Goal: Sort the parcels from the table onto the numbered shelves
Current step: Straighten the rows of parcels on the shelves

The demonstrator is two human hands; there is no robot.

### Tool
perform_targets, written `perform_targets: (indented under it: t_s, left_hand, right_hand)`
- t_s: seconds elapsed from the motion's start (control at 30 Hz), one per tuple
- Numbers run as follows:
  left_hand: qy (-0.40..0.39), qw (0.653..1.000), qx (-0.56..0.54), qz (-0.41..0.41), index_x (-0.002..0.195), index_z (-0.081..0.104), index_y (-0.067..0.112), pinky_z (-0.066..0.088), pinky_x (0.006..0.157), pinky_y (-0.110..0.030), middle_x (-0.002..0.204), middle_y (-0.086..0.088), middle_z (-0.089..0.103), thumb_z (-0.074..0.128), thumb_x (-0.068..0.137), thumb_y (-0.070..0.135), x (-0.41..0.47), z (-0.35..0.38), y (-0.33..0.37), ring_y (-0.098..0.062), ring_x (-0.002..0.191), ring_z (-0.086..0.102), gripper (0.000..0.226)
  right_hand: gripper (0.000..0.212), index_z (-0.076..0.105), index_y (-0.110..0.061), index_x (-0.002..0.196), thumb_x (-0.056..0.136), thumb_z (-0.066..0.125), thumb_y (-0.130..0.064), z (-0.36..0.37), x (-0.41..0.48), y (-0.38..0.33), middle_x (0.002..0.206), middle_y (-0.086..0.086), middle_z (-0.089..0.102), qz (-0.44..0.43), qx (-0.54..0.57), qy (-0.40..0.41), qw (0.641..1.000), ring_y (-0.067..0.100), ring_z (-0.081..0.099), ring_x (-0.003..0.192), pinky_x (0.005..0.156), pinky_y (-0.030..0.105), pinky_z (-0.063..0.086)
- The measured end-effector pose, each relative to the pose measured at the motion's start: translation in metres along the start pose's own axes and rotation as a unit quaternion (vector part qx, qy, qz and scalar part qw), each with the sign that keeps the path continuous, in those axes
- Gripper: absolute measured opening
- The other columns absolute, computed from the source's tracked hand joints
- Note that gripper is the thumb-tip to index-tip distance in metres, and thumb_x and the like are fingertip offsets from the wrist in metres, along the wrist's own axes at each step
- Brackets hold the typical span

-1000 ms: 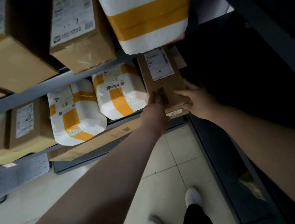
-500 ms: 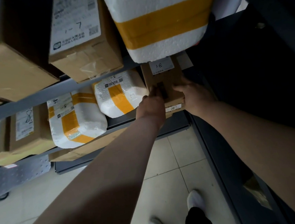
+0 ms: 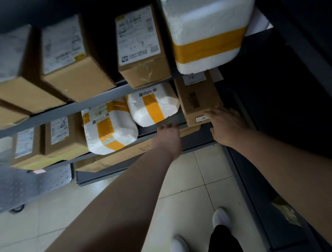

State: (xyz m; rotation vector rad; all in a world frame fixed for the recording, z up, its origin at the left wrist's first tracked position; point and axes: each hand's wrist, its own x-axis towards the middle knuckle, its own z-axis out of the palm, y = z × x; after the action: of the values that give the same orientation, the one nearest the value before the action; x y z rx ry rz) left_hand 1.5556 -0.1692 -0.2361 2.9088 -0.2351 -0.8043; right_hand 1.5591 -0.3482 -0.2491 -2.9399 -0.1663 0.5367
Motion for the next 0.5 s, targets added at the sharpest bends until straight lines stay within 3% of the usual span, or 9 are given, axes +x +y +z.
perform_targets:
  t_s: [0.17, 0.3, 0.4, 0.5]
  left_hand:
    - [0.001, 1.0, -0.006, -0.001, 0.14, 0.043, 0.012, 0.044, 0.099, -0.039, 0.134, -0.011, 0.052, 0.056, 0.091, 0.012, -0.044, -0.014, -0.028, -0.028, 0.124, 0.046, 0.05]
    - [-0.002, 1.0, -0.013, -0.015, 0.141, 0.043, 0.013, 0.045, 0.094, -0.036, 0.136, -0.01, 0.051, 0.054, 0.093, 0.012, -0.082, -0.035, -0.045, -0.028, 0.125, 0.046, 0.048]
    - [0.01, 1.0, -0.026, -0.015, 0.136, 0.045, 0.01, 0.047, 0.09, -0.039, 0.133, -0.012, 0.052, 0.053, 0.093, 0.011, -0.113, -0.057, -0.059, -0.029, 0.12, 0.048, 0.044]
    - [0.03, 0.998, -0.051, -0.02, 0.137, 0.045, 0.011, 0.046, 0.096, -0.04, 0.137, -0.012, 0.05, 0.052, 0.096, 0.018, -0.147, -0.079, -0.075, -0.03, 0.124, 0.047, 0.043]
  right_hand:
    - [0.058, 0.038, -0.021, 0.144, 0.09, 0.055, -0.009, -0.019, -0.033, -0.038, 0.151, 0.0, 0.031, -0.005, 0.014, -0.052, 0.999, 0.022, 0.021, 0.142, 0.114, 0.047, 0.026]
    - [0.039, 0.056, -0.018, 0.123, 0.086, 0.057, -0.007, -0.045, -0.057, -0.073, 0.13, 0.0, 0.047, -0.035, 0.026, -0.009, 0.999, 0.021, 0.038, 0.127, 0.104, 0.041, 0.037]
    - [0.046, 0.051, -0.019, 0.134, 0.089, 0.056, -0.009, -0.066, -0.074, -0.1, 0.137, 0.002, 0.045, -0.052, 0.009, -0.016, 0.998, 0.022, 0.036, 0.133, 0.103, 0.043, 0.039]
    - [0.05, 0.046, -0.021, 0.139, 0.091, 0.052, -0.01, -0.091, -0.093, -0.127, 0.143, 0.002, 0.042, -0.07, 0.0, 0.001, 0.998, 0.023, 0.037, 0.134, 0.105, 0.044, 0.037]
